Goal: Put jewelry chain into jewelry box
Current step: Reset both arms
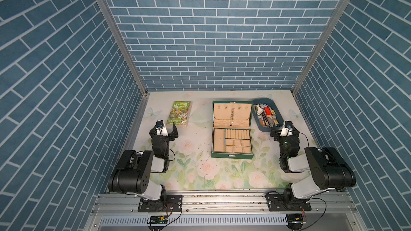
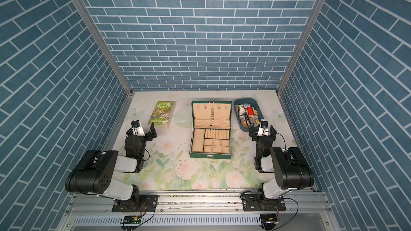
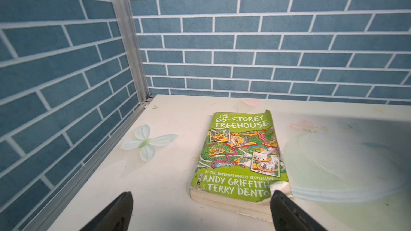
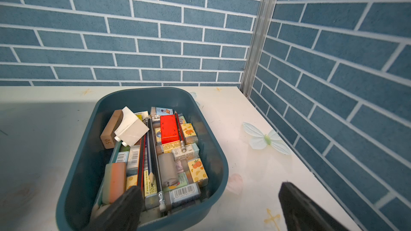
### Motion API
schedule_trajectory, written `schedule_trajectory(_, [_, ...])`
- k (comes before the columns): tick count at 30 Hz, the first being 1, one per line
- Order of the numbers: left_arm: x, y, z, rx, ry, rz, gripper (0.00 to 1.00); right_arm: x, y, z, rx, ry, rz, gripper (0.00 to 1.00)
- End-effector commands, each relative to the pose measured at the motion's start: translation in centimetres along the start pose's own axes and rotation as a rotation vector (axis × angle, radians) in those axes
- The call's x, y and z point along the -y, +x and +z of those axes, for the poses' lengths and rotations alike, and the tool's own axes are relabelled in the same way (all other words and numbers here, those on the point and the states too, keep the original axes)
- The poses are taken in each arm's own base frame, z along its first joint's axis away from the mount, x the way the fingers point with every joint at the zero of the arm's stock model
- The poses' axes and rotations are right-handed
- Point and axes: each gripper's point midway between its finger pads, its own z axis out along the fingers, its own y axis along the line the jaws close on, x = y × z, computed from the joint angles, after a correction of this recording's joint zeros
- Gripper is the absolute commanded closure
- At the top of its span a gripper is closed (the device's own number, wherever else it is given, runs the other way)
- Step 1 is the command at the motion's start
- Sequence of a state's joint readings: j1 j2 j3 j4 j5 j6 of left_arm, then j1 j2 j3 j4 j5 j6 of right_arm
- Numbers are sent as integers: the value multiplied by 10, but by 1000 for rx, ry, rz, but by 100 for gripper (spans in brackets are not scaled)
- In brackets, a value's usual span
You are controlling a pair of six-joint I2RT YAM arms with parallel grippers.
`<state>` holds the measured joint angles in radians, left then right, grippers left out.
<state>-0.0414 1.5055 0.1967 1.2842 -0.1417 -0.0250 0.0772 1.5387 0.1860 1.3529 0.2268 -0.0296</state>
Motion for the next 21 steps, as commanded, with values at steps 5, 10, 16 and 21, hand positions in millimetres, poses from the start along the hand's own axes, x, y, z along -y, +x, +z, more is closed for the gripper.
schedule_trajectory(5, [2,-2,3,5,23,0,0,0,-2,0,3,-4,29,0])
schedule_trajectory(10, [8,-1,4,0,53,10,0,-1,-2,0,2,-6,29,0])
schedule_trajectory(16, [7,0,6,-9,58,4,1,0,-1,0,2,-4,29,0])
schedule_trajectory(21, [7,-1,5,-3,58,6,0,0,-2,0,3,-4,29,0])
